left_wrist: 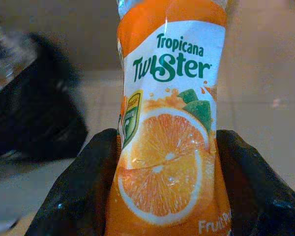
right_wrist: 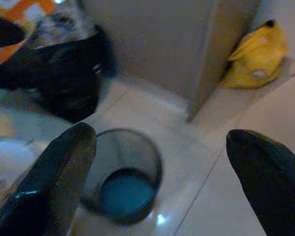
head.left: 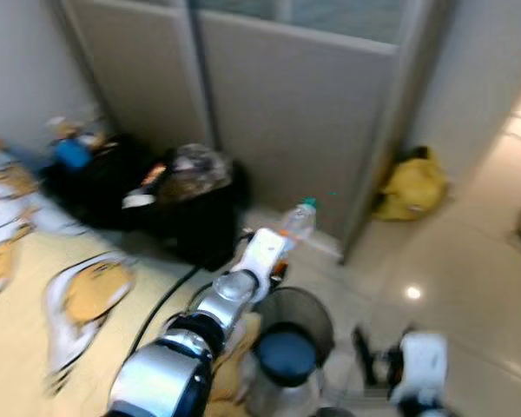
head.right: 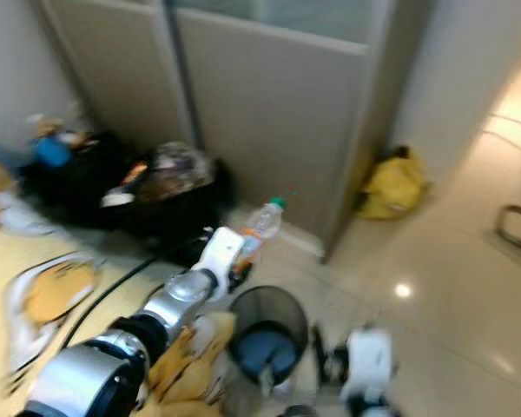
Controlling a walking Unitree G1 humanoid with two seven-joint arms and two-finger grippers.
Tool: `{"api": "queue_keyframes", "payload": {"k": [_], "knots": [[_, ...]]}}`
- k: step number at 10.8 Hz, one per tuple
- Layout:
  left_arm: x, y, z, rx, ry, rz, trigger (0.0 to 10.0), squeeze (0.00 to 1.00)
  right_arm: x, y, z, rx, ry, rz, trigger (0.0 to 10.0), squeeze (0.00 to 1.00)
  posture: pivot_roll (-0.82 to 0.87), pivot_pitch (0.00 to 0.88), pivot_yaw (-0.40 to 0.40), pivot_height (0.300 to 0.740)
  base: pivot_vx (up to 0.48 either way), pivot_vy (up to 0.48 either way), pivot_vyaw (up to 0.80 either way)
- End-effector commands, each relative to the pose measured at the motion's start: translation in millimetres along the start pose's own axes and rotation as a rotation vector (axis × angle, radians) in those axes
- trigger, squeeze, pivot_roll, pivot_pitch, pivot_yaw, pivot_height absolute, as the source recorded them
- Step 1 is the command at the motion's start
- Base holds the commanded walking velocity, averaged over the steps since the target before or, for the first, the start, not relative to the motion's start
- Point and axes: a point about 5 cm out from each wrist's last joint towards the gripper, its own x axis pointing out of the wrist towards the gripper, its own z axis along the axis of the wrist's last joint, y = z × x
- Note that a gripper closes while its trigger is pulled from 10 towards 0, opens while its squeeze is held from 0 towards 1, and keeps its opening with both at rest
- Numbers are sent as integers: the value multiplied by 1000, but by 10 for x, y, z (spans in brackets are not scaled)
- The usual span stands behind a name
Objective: Clean up the room
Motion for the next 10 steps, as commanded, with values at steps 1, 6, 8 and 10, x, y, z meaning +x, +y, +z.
{"api": "queue_keyframes", "payload": {"k": [1,6,8,10], "knots": [[40,-115,116,45,-8,-12,10000,0,-105,19,47,-15,-8,-5,10000,0,-428,126,92,740,0,0,0],[75,-190,250,69,-26,95,10000,0,-953,412,74,-14,100,70,10000,0,-526,326,83,740,0,0,0],[53,-73,158,121,24,175,10000,1000,-1084,491,109,-9,125,83,10000,0,-523,347,73,740,0,0,0],[28,-12,32,150,84,209,10000,1000,-1107,448,96,-13,148,76,10000,0,-508,347,65,740,0,0,0]]}}
